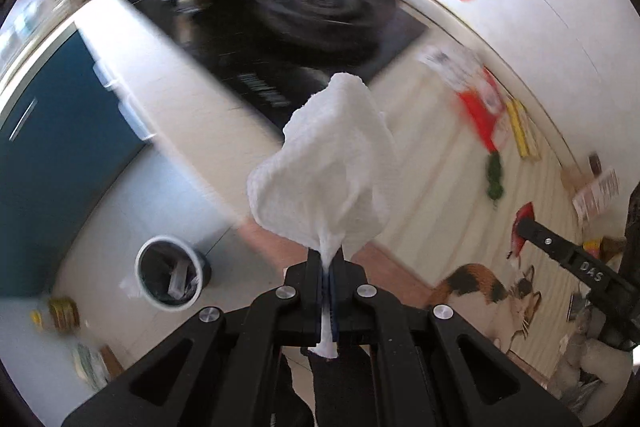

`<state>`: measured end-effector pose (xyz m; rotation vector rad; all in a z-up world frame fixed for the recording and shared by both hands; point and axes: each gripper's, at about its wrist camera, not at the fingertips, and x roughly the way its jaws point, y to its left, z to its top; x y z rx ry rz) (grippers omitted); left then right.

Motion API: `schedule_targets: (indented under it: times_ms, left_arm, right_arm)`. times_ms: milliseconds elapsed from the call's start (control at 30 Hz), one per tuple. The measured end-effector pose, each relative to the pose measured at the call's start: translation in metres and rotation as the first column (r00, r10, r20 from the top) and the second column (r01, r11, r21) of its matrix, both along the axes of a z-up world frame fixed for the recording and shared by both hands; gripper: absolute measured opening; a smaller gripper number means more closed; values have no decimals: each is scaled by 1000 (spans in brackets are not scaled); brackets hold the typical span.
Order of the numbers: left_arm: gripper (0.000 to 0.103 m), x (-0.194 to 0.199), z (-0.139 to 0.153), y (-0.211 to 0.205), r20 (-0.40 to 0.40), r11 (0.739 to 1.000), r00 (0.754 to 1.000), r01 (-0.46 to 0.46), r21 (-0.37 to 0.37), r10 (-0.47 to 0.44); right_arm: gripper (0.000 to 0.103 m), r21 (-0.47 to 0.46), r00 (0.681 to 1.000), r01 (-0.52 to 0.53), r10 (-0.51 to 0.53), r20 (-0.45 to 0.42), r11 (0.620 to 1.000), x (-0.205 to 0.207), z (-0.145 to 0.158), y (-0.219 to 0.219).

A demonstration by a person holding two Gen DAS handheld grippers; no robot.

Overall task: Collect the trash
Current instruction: 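Carry the red packet and tissue over the bin and open both tools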

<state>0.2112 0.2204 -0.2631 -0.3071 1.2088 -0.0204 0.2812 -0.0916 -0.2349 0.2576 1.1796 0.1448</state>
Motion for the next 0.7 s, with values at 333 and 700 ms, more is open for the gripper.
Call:
schedule_targets:
  times_ms: [333, 700]
  left_arm:
    - [1, -72, -89, 174, -161, 926, 914, -377, 8, 373]
    - [1, -119, -363, 293, -466, 837, 762, -542, -80, 449]
  right_arm:
    - [10, 99, 914, -393, 400, -65, 914, -15, -46, 214]
    - [10, 82, 780, -556, 553, -293, 827, -46, -292, 400]
